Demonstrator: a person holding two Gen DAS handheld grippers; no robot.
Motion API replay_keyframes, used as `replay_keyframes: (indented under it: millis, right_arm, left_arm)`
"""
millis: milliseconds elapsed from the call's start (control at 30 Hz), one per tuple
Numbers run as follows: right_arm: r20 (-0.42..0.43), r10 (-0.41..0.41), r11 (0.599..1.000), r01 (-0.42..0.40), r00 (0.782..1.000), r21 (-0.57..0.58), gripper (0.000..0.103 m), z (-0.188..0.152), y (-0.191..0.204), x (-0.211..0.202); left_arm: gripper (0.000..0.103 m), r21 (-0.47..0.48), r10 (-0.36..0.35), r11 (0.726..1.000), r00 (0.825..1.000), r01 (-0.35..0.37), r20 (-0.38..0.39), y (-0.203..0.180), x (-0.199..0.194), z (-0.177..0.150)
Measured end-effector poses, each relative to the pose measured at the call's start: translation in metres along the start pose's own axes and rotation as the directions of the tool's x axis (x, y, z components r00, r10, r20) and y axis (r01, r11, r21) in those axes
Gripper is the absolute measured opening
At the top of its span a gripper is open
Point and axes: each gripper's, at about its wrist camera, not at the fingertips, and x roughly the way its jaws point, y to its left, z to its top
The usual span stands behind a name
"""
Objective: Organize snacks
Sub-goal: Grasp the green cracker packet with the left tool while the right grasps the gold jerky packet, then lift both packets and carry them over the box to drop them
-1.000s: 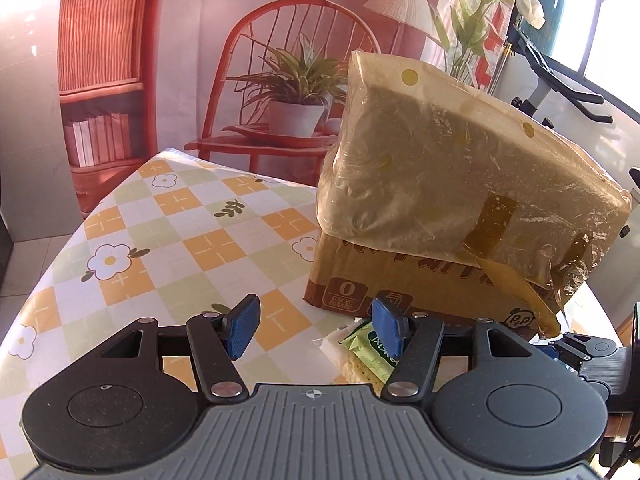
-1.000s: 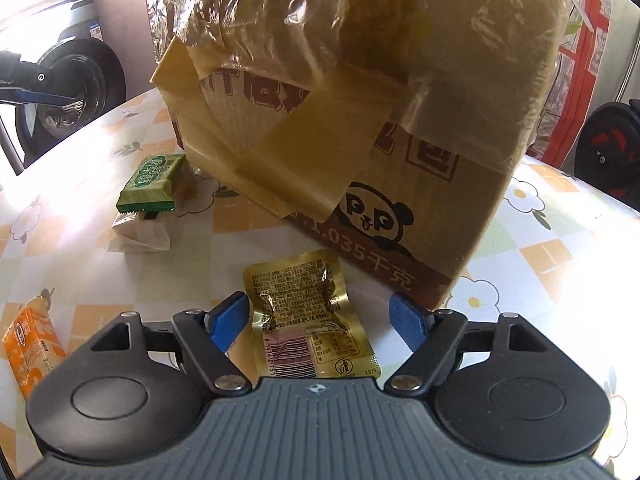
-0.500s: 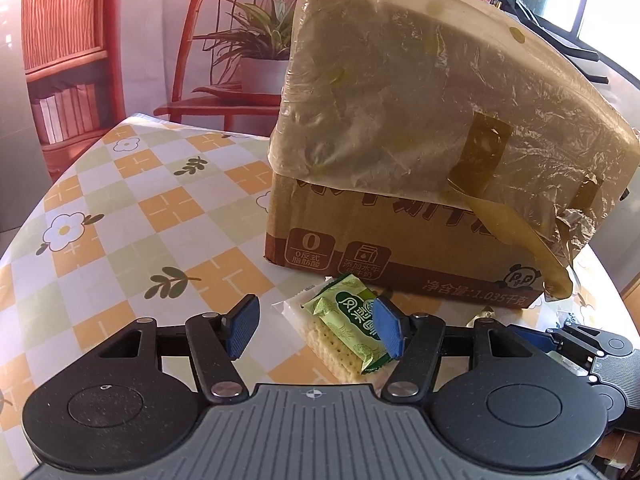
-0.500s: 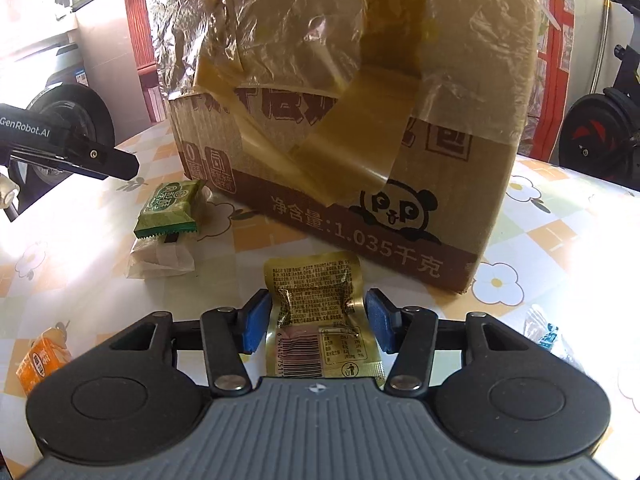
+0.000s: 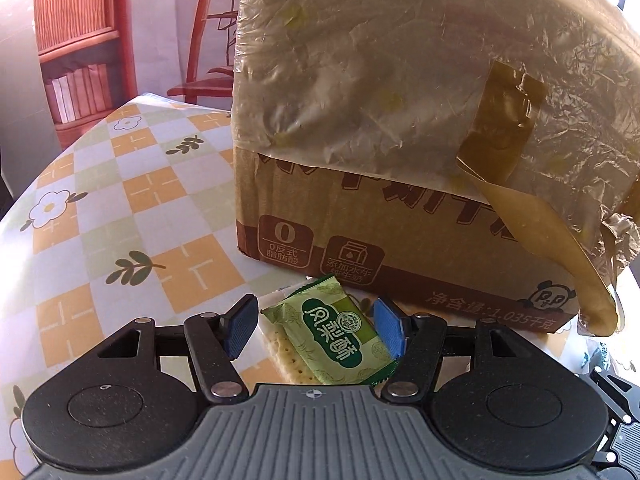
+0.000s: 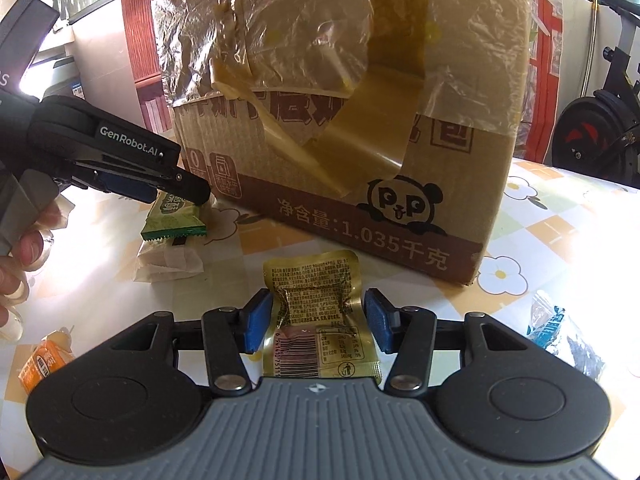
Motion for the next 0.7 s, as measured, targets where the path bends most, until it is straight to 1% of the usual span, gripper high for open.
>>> replay_keyframes:
  millis: [100,200,233,333,367,400,500,600,700]
  right_arm:
    - [0.0,0.003,1.0,-0.003,1.0,-0.002,0.053,-0.001,0.002,0.007]
    - [0.0,0.004,1.0,-0.004,1.0,-0.003,0.053,-0.001,0.001,0.006]
    - [0.0,0.004,1.0,-0.004,1.0,-0.003,0.053,-0.001,0.001,0.006]
    - [0.0,0.004,1.0,-0.004,1.0,-0.003,0.053,0.0,0.001,0.005]
    - [0.0,0.004,1.0,-0.004,1.0,-0.003,0.053,0.0,0.001,0.005]
    - [0.0,0.004,1.0,-0.004,1.0,-0.003,0.053,0.0,0.001,0.005]
    - [0.0,0.004,1.0,-0.004,1.0,-0.003,0.053,0.0,0.001,0.005]
    - [0.0,0.005,1.0,-0.005,1.0,-0.003,0.053,0.0,0.001,0.006]
    - [0.002,0.011,1.0,-0.011,1.0,-0.002,0.053,0.0,0.001,0.005]
  left_arm:
    - [0.067,0.029,0.037,0.999,0.999,-0.037,0.009,-0.007,0.005,-0.004]
    - [0.067,0.061,0.046,0.997,0.998,-0.048,0.03,-0.011,0.002,-0.007]
    - [0.066,0.062,0.042,0.997,0.999,-0.044,0.03,-0.01,0.001,-0.008]
    - [0.06,0.041,0.028,0.999,0.999,-0.029,0.038,-0.005,-0.005,-0.012]
    - [0.057,0.027,0.021,0.999,0.999,-0.022,0.042,-0.003,-0.008,-0.015]
    - [0.051,0.007,0.007,1.0,0.999,-0.007,0.046,0.0,-0.011,-0.018]
    - [0.041,-0.016,-0.023,1.0,0.999,0.024,0.048,0.003,-0.019,-0.027]
    - [0.041,-0.008,-0.05,0.999,0.998,0.05,0.048,0.006,-0.027,-0.035]
    - [0.041,0.001,-0.054,0.999,0.997,0.054,0.048,0.009,-0.033,-0.04]
